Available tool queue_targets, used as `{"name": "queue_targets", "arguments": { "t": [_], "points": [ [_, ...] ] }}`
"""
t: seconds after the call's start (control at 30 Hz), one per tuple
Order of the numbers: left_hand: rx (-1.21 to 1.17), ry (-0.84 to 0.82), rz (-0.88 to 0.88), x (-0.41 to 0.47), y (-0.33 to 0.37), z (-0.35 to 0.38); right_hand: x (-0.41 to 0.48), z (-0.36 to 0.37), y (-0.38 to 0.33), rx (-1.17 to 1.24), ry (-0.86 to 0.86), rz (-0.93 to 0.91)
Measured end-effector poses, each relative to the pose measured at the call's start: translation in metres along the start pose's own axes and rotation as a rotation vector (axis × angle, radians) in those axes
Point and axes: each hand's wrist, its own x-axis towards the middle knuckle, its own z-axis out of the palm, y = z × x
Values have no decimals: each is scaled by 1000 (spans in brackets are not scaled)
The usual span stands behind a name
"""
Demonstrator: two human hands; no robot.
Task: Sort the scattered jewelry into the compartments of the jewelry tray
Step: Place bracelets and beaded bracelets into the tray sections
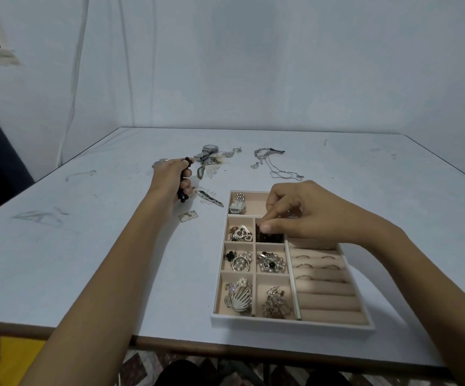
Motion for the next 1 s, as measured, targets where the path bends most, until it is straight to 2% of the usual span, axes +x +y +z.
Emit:
{"name": "queue_targets", "arguments": {
  "t": [0.27,0.5,0.73,1.0],
  "points": [
    [15,-2,1,1,-1,0,-2,-5,3,97,-6,-13],
    [32,-1,5,1,-3,0,1,0,4,28,-27,-18],
    [14,2,-9,1,-3,0,0,-3,5,76,36,-67],
    [12,4,-2,1,-2,1,1,6,3,-56,-14,-26]
  ]
}}
